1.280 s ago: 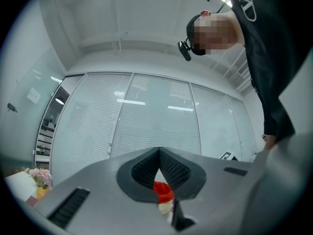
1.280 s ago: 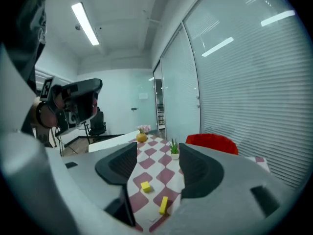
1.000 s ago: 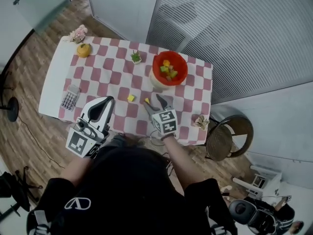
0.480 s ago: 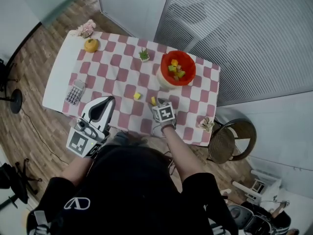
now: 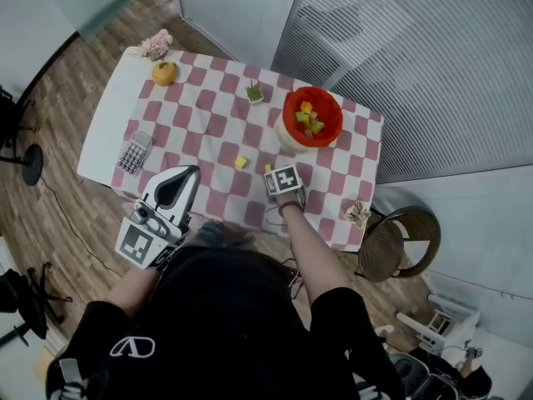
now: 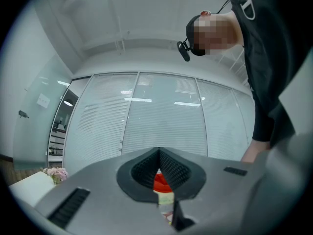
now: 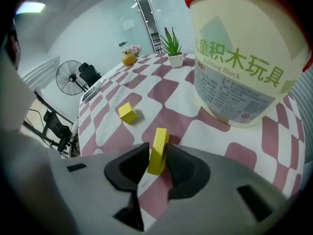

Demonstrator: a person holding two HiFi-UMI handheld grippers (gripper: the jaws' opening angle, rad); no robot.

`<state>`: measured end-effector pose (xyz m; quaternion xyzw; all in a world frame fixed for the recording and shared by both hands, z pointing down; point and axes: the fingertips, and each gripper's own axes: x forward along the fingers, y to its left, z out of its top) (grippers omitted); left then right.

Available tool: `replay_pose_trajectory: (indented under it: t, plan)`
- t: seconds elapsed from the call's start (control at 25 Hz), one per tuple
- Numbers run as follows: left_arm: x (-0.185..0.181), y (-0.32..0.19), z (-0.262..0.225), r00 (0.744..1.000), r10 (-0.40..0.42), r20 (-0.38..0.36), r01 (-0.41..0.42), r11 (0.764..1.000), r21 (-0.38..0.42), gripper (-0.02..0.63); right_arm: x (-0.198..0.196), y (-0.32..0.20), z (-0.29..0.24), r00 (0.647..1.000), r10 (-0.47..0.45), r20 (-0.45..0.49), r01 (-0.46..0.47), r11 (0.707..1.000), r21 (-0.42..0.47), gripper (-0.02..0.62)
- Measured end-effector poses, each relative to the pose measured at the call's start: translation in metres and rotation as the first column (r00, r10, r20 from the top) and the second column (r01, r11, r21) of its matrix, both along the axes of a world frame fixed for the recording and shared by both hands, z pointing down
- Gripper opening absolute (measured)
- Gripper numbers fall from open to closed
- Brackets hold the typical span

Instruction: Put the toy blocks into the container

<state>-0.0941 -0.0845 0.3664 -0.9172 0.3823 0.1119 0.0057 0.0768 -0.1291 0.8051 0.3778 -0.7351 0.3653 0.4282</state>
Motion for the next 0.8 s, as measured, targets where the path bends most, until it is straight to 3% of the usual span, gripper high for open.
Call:
replay_pose_trajectory:
  t: [0.12, 0.4, 0.6, 0.8]
  plan:
    - [-0.002, 0.002, -0.002, 1.0, -0.006, -0.009, 0.006, 1.0, 0.006, 0.006, 0.002, 0.001, 0.003, 1.0, 0.004, -0.023, -0.005, 1.0, -0.025, 0.075]
    - [-0.002, 0.005, -0.002, 1.0, -0.001, -0.015, 0.002, 1.0, 0.02, 0.006, 0.004, -0.001, -0.002, 1.0, -0.001, -0.021, 0.0, 1.0, -0.01, 0.074]
    - [0.001, 0.004, -0.004, 1.0, 0.01, -0.017, -0.009, 1.0, 0.02, 0.006, 0.001, -0.017, -0.048, 1.0, 0.003, 0.021, -0.005, 0.993, 0.121, 0.074]
    - [0.011, 0.002, -0.007, 0.999, 0.037, -0.028, -0.036, 0.999, 0.022, 0.006, -0.004, -0.033, -0.125, 0.995, -0.013, 0.095, -0.017, 0.95, 0.311, 0.075]
